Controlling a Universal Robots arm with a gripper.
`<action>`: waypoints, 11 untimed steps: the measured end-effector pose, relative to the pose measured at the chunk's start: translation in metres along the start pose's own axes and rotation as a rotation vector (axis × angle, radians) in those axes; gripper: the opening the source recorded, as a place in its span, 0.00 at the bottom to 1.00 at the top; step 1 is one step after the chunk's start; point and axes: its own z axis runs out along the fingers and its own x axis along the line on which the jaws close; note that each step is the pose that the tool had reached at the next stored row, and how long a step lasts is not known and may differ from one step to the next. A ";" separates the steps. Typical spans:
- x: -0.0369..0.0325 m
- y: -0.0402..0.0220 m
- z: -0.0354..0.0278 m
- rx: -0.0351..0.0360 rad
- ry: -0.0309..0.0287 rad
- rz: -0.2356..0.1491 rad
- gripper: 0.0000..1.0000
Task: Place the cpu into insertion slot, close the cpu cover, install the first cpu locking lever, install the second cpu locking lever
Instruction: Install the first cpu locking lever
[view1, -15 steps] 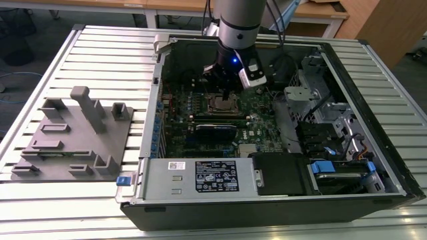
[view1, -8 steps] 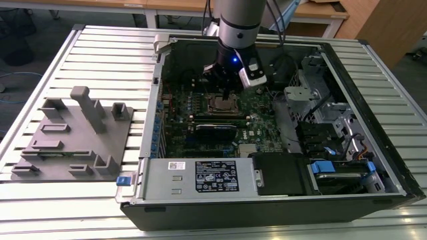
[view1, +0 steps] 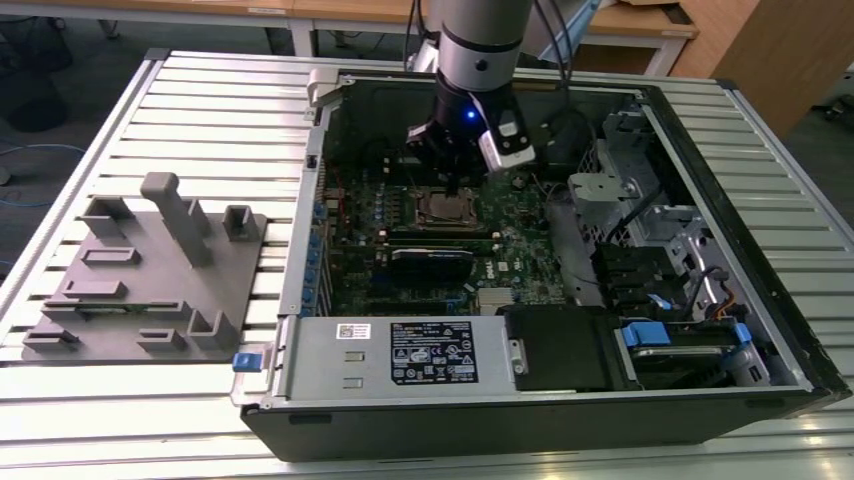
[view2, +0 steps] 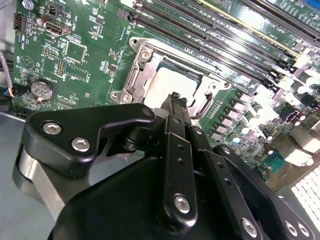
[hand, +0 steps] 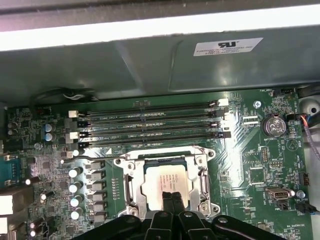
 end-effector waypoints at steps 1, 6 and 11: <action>0.0000 0.0000 -0.0009 0.0000 0.0000 0.000 0.11; 0.0000 0.0001 -0.0021 -0.0001 -0.0001 0.000 0.11; 0.0008 0.0000 -0.0022 0.0001 0.0001 0.000 0.11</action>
